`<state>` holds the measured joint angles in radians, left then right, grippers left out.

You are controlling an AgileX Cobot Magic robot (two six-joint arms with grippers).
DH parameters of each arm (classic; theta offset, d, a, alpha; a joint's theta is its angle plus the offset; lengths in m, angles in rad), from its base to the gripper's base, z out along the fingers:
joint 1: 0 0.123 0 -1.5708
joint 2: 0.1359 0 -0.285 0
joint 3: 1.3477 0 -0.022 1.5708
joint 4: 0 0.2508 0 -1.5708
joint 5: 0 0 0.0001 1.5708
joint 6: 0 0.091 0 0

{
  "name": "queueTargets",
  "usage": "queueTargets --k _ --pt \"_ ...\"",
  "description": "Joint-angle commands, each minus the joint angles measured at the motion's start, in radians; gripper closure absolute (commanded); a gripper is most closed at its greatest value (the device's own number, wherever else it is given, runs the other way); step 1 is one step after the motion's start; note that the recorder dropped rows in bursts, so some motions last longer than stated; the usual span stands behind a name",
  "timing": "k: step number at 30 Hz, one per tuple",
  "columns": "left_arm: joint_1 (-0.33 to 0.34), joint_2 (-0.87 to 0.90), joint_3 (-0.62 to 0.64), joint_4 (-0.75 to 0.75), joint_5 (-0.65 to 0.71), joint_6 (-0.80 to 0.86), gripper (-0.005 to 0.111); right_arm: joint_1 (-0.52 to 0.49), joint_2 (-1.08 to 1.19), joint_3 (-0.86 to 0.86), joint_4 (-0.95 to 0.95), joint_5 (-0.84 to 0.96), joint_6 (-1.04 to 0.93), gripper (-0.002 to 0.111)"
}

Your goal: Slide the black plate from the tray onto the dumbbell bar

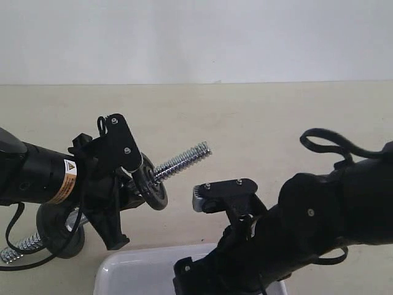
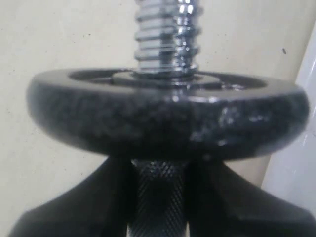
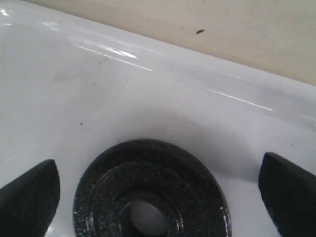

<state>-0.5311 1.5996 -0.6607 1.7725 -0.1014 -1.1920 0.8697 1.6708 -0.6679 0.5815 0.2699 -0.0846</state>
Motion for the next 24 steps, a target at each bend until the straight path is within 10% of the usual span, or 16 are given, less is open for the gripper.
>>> queueTargets --k 1,24 --pt "0.003 -0.04 -0.029 -0.028 0.017 -0.022 0.102 -0.002 0.014 -0.004 -0.003 -0.02 0.0 0.003" --pt "0.003 -0.04 -0.029 -0.028 0.025 -0.022 0.102 0.085 -0.165 -0.004 -0.003 -0.122 0.0 0.003"
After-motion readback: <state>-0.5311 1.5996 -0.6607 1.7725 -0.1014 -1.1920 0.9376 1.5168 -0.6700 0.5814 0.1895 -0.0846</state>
